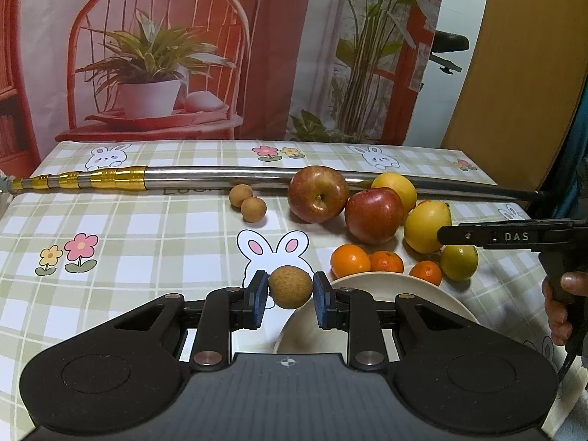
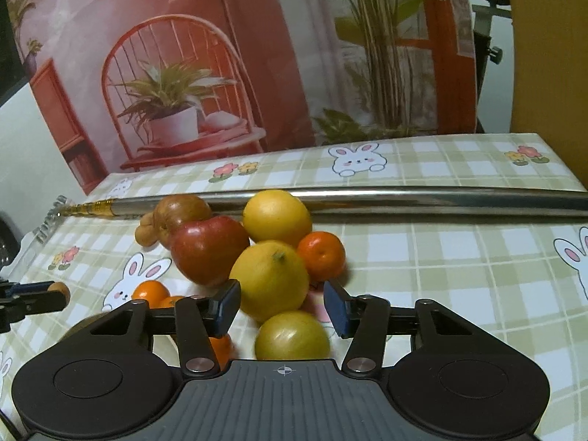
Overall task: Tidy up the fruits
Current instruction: 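Carry the longan over the plate with the left tool while the right tool grasps the lemon, then lift the lemon toward the plate with the right tool while the left tool holds the longan above it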
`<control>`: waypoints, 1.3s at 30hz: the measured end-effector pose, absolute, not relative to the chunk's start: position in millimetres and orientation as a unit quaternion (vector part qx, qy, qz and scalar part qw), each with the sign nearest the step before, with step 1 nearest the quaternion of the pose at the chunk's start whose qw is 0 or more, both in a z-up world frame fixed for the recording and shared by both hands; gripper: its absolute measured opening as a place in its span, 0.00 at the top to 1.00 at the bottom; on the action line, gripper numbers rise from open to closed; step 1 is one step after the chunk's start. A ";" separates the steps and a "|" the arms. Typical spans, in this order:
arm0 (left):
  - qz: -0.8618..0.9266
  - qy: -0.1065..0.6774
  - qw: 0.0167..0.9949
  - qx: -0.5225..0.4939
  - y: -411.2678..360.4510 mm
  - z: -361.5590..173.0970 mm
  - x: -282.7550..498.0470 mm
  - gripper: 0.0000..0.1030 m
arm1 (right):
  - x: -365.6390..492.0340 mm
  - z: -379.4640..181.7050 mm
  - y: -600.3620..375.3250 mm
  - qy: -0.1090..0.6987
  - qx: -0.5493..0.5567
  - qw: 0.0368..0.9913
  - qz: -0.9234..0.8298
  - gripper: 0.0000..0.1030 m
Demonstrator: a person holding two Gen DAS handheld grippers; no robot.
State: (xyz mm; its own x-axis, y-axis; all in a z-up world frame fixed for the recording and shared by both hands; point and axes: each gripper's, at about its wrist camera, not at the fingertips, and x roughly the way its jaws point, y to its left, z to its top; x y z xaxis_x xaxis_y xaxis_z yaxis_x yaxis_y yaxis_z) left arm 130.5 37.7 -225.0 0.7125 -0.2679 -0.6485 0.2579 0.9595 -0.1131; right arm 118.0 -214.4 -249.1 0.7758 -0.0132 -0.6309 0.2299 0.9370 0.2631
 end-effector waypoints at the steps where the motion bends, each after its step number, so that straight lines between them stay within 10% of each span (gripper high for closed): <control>1: -0.142 0.352 0.925 -0.007 37.6 -224.8 130.4 0.73 | 119.8 -250.0 -213.6 0.331 0.162 0.927 -0.063 0.53; 39: -0.155 0.364 0.918 0.004 33.1 -227.0 106.2 0.73 | 123.1 -238.2 -196.7 0.305 0.163 0.936 -0.064 0.52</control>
